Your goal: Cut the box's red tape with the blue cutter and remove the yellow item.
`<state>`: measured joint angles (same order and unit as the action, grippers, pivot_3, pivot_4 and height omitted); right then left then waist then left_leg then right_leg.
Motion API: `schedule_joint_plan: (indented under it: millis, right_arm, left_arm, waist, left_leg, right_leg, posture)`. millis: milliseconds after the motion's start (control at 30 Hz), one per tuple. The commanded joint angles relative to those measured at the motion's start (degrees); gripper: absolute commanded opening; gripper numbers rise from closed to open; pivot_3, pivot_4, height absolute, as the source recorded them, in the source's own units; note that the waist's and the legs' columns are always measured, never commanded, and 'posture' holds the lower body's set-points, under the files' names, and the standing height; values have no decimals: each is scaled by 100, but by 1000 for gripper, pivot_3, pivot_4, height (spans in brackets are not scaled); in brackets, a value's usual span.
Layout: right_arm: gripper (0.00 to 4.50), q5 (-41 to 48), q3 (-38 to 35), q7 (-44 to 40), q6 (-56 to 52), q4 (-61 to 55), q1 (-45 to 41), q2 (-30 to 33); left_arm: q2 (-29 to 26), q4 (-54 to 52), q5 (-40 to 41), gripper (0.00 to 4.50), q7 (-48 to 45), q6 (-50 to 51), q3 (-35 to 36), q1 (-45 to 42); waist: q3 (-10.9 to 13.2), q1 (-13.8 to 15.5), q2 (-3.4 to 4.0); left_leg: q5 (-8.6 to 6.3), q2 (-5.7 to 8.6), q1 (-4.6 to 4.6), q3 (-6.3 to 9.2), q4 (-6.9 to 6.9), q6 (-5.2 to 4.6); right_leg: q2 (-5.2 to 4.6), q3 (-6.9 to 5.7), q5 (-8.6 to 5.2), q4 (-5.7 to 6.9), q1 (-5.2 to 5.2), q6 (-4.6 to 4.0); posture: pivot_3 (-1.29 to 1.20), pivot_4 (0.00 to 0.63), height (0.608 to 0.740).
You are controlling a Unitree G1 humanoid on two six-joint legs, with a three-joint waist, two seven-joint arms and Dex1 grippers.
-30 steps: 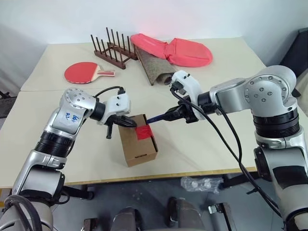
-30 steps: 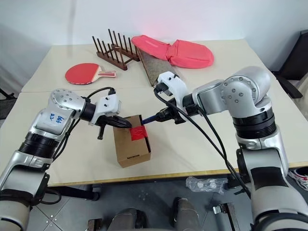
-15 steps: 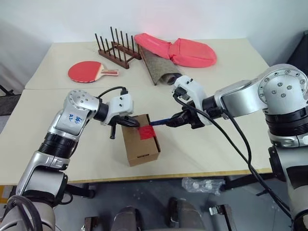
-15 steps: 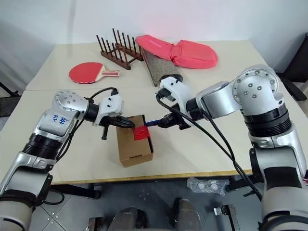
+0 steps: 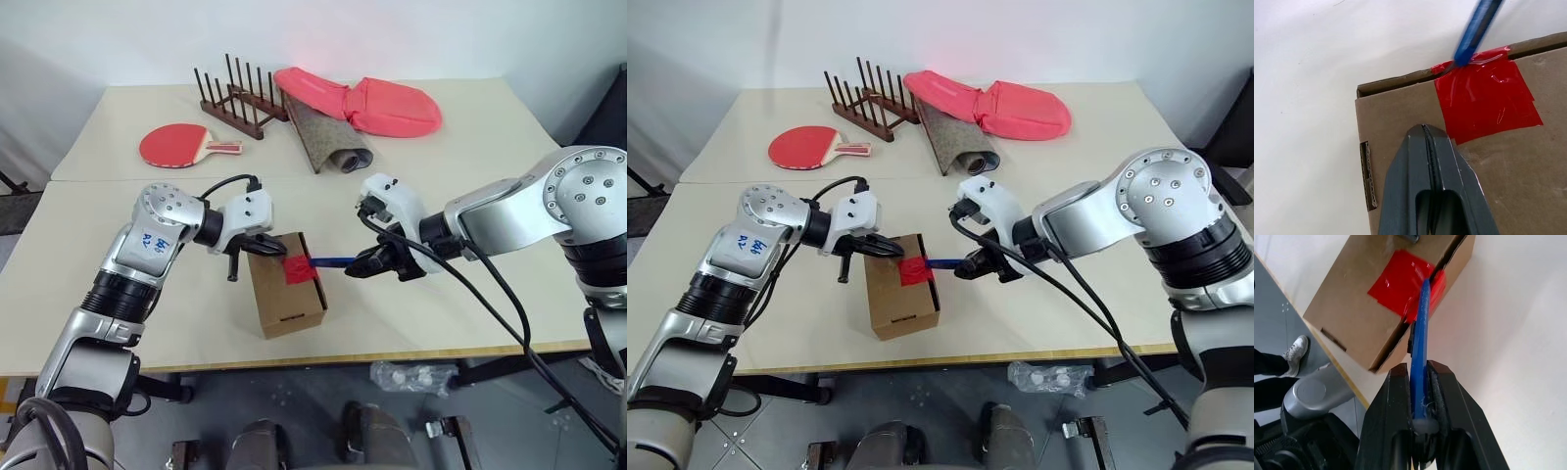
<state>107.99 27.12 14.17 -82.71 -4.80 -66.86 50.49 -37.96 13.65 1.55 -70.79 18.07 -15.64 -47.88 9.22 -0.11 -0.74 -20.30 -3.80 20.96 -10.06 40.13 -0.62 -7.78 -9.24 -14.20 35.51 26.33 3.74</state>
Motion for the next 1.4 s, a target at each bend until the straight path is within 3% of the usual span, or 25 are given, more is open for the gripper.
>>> schedule_joint_plan:
  millis: [33,367,733,967,1067,1400]
  right_arm:
    - [161,501,224,-559,-51,-575,53,139]
    - [161,501,328,-965,-1,-957,76,700]
    - [161,-160,-1194,-2402,-111,-1375,238,1723]
    - [161,-2435,-2440,-3619,643,-1506,810,2197]
    - [161,-3697,-2747,-3562,1489,-1344,1639,2035]
    - [161,-6269,-3130,-3339,3849,-1286,3987,234]
  left_arm:
    - [60,213,-374,0,168,156,-360,319]
    - [94,314,-370,0,252,139,-352,299]
    - [146,408,-258,0,218,171,-192,220]
    - [231,326,-142,0,183,375,-128,216]
    - [276,352,-104,0,218,433,-79,178]
    - [550,321,124,0,542,552,333,203]
  waist:
    - [0,-1,0]
    - [-1,11,-1]
    - [-1,30,0]
    - [0,49,0]
    - [-4,52,-7]
    - [-3,146,-6]
  left_leg:
    - [0,0,0,1,0,-1]
    - [0,1,0,2,0,-8]
    - [-3,6,16,9,0,-29]
    - [-8,10,22,3,0,-36]
    - [-11,12,20,-3,-1,-40]
    - [-2,22,25,-18,5,-35]
  right_leg:
    - [0,0,0,-1,0,0]
    - [-8,2,0,-21,0,0]
    - [-14,2,14,-45,1,11]
    - [-14,2,23,-58,4,20]
    - [-13,-1,29,-71,0,29]
    - [-5,0,41,-64,1,40]
  posture:
    - [0,150,740]
    - [0,150,740]
    - [0,150,740]
    - [0,150,740]
    - [0,150,740]
    - [0,150,740]
